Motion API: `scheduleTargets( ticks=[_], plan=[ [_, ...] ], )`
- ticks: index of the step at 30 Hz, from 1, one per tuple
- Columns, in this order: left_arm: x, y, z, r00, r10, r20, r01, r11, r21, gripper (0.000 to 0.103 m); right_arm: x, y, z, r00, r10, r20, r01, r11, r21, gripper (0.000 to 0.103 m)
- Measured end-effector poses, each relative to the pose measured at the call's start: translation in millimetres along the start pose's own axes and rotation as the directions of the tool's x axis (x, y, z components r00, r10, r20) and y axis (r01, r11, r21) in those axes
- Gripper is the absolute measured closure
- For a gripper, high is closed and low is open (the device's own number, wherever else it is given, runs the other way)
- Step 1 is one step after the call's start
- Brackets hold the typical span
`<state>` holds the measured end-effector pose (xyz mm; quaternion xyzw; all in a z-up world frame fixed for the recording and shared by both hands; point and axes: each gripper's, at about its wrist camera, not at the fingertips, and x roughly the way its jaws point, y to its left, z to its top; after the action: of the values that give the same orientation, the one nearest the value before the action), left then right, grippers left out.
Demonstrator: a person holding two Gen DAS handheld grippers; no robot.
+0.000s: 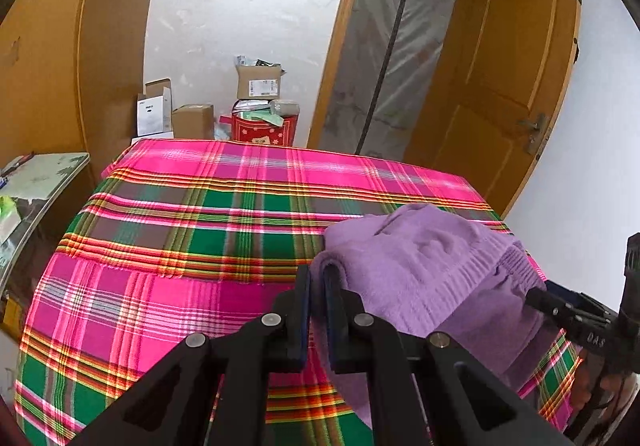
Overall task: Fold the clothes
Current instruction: 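Grasp the lilac garment edge with the left gripper while the right gripper grasps another edge, then lift the lilac garment with both grippers, unfolding it in the air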
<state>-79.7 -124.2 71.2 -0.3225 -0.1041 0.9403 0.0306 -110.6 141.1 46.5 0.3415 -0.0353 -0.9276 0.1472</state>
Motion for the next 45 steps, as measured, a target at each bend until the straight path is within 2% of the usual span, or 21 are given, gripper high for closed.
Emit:
scheduleTargets(
  ticks=[5,8,10,11,12,15,20,28,30,35,39,41,45],
  plan=[
    [-6,9,1,1.000,0.003,0.017,-0.003,1.000,-0.022,0.096,0,-2,5,1.000,0.012,0.022,-0.012,1.000,-0.014,0.028],
    [-10,17,1,1.000,0.008,0.027,-0.007,0.999,-0.040,0.096,15,4,5,0.999,0.023,-0.037,-0.026,0.997,-0.075,0.029],
    [-12,21,0,1.000,0.014,0.026,-0.013,0.999,-0.047,0.096,20,3,1,0.998,0.032,-0.055,-0.036,0.997,-0.067,0.034],
    [-12,24,-2,1.000,0.019,0.022,-0.017,0.998,-0.054,0.096,21,3,0,0.998,0.032,-0.053,-0.035,0.997,-0.068,0.047],
    [-12,26,-3,1.000,0.023,0.019,-0.022,0.998,-0.061,0.096,22,4,-2,0.998,0.033,-0.053,-0.037,0.997,-0.066,0.065],
    [-16,32,-8,1.000,0.020,0.015,-0.019,0.997,-0.070,0.096,21,9,-3,0.997,0.058,-0.050,-0.062,0.995,-0.075,0.091],
    [-27,41,-15,0.999,0.037,0.020,-0.035,0.996,-0.083,0.096,0,27,6,0.997,0.076,0.033,-0.072,0.990,-0.119,0.091],
    [-56,64,-32,0.999,0.027,0.039,-0.020,0.986,-0.167,0.097,-33,74,37,0.978,0.123,0.168,-0.082,0.970,-0.230,0.091],
    [-67,69,-38,0.999,0.015,0.044,-0.006,0.980,-0.197,0.097,-31,90,43,0.973,0.158,0.171,-0.112,0.962,-0.250,0.091],
    [-85,86,-56,0.997,0.044,0.056,-0.029,0.969,-0.246,0.099,-21,129,56,0.953,0.256,0.162,-0.202,0.936,-0.289,0.091],
    [-93,99,-68,0.992,0.114,0.051,-0.096,0.958,-0.271,0.102,-13,161,67,0.931,0.332,0.151,-0.272,0.908,-0.319,0.091],
    [-96,104,-71,0.994,0.097,0.047,-0.080,0.956,-0.281,0.102,-9,177,73,0.918,0.370,0.145,-0.307,0.891,-0.334,0.091],
    [-95,102,-69,0.999,0.042,0.025,-0.034,0.964,-0.262,0.101,13,198,67,0.913,0.399,0.086,-0.350,0.875,-0.335,0.091]
  ],
)
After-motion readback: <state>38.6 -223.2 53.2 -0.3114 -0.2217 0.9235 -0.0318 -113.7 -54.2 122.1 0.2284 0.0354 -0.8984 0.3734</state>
